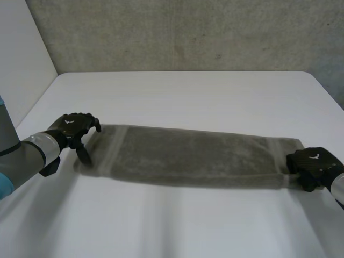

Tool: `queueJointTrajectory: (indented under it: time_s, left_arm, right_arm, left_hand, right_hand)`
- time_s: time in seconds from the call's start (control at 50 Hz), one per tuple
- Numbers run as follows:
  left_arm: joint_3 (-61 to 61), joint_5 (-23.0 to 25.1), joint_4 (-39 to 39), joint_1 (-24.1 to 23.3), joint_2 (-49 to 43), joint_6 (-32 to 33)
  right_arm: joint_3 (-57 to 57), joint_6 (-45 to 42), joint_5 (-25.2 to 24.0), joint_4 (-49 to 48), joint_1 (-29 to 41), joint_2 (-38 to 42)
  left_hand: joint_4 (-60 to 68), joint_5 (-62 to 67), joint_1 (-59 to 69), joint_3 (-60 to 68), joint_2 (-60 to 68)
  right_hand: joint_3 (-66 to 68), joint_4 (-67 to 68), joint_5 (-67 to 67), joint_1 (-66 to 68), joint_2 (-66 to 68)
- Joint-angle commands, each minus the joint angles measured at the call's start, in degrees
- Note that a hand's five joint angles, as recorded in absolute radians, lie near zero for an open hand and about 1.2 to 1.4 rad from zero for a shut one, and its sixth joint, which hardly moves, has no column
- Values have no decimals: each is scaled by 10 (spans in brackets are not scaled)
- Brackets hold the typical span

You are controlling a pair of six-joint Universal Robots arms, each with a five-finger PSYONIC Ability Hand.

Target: Fold the towel.

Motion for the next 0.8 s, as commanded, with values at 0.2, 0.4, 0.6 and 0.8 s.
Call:
queueJointTrajectory:
  time_s: [0.2,0.4,0.6,0.8]
  left_arm:
    - [0,-2,0,-1,26,-2]
    - [4,-3,-1,-2,54,-20]
    - [5,-2,-1,-5,61,-51]
    - [8,-3,-1,-17,61,-53]
  right_arm:
    - [-166,-17,27,69,-107,-49]
    - [-336,51,118,148,266,4]
    - [-388,60,171,102,535,109]
    - [-406,93,169,56,559,170]
  left_hand:
    - [-14,0,-17,-11,-13]
    - [-14,0,-17,-11,-13]
    - [-14,0,-17,-11,-13]
    - [-14,0,-17,-11,-13]
  right_hand:
    - [50,37,39,54,53]
    - [50,37,39,54,53]
    - [50,37,39,54,53]
    - [50,37,39,54,53]
